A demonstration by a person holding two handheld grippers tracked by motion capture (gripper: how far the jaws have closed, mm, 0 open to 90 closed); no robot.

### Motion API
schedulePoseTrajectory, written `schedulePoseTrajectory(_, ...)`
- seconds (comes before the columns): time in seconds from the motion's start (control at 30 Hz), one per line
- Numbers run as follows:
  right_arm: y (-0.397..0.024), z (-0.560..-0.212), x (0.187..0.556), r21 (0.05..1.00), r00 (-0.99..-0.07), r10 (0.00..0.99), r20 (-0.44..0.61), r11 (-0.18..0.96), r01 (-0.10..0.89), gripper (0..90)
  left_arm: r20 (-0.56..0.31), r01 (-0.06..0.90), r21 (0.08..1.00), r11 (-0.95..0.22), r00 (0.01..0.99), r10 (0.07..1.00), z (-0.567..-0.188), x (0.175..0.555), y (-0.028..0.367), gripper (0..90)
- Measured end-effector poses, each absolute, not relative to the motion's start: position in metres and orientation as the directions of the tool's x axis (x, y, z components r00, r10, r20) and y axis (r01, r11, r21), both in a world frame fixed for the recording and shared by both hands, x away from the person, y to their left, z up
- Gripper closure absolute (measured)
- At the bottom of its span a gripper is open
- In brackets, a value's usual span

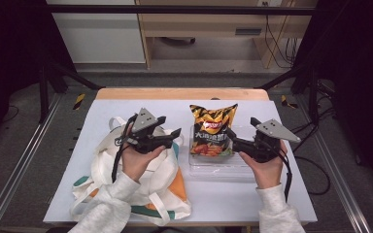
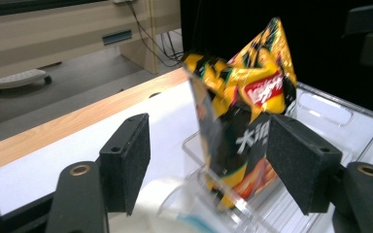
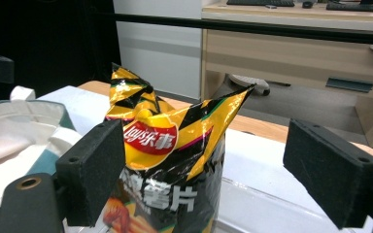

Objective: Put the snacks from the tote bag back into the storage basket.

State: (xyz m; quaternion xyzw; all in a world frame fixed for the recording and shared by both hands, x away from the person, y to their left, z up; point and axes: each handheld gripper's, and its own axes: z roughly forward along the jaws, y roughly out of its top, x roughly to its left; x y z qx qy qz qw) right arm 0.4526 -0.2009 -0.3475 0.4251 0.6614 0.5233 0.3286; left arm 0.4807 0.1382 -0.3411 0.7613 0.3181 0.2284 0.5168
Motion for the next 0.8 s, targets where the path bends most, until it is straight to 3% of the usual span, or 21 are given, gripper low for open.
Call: schedulePoseTrajectory(0.8,-0.224,-0.383,0.418,0.953,-0.411,0.911,0.001,0.124,0.277,13.7,-0.008,0.320,0.920,-0.224,0.588,0.809,-0.398,0.436,0.262,33.2)
